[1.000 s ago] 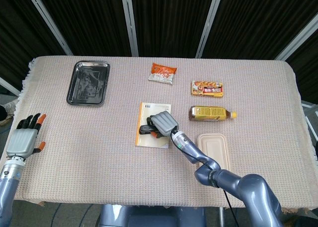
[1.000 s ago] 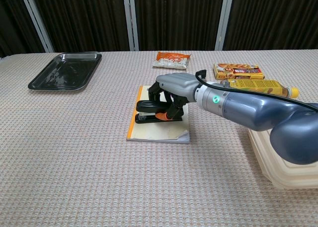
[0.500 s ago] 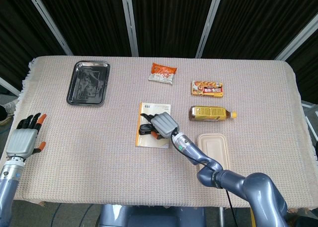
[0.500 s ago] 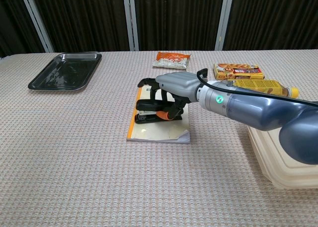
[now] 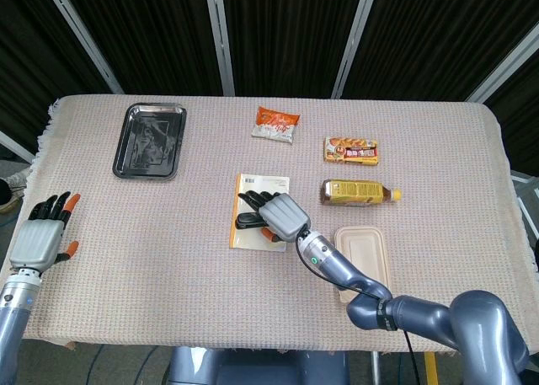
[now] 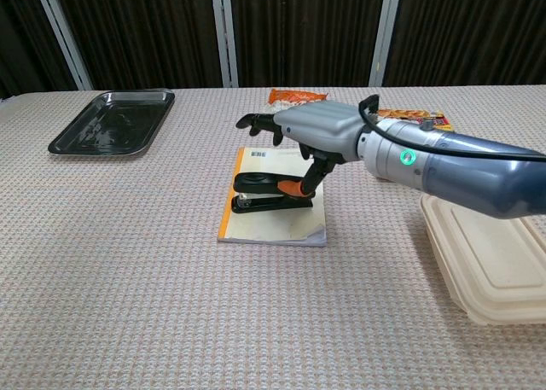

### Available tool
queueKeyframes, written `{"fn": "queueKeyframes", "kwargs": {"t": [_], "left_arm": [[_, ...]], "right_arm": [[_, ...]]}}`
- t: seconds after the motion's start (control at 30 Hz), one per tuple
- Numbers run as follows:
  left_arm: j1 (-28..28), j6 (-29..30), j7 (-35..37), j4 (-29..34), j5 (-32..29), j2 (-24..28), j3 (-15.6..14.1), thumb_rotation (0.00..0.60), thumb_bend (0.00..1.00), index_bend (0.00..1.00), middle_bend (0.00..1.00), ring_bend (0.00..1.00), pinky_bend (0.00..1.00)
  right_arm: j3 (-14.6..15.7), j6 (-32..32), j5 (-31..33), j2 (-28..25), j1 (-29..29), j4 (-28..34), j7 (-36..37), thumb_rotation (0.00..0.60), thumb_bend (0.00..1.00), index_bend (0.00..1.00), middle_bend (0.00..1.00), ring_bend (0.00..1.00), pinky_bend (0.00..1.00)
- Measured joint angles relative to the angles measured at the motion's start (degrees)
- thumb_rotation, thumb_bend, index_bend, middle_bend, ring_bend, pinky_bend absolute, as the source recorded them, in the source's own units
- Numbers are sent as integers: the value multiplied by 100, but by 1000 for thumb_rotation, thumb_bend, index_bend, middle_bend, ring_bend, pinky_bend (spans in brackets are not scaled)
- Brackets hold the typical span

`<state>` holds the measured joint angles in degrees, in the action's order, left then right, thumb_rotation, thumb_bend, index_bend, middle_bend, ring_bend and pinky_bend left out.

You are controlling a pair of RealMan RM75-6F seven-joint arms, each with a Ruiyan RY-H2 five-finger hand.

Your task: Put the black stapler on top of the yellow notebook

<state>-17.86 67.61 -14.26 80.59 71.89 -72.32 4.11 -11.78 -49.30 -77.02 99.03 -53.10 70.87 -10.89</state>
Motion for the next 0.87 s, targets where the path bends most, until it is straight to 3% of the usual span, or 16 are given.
{"fn": "queueKeyframes", "kwargs": {"t": [0.1, 0.27, 0.43, 0.63, 0.87], "left_arm": [[40, 121, 21, 61, 77, 33, -12, 600, 326, 0, 0, 0, 110], [134, 399, 96, 168, 250, 99, -28, 600, 327, 0, 0, 0, 109], [270, 818, 227, 267, 535, 165, -50, 600, 326, 0, 0, 0, 104], [400, 1219, 368, 292, 900, 158, -83, 600, 325, 0, 0, 0, 101], [431, 1458, 461, 199, 1043, 53, -13, 600, 320, 0, 0, 0, 97]], "right_arm": [[29, -323, 69, -390, 240, 660, -377, 600, 261, 0, 0, 49, 195], [196, -1126, 122, -1251, 874, 1794, -933, 600, 235, 0, 0, 8, 140], [504, -2137, -56, -1987, 1662, 2394, -1128, 600, 218, 0, 0, 0, 18], [913, -3192, -352, -2520, 2636, 2288, -860, 600, 218, 0, 0, 0, 0], [1054, -3772, -86, -2539, 3480, 1310, -422, 600, 216, 0, 0, 0, 0]]}}
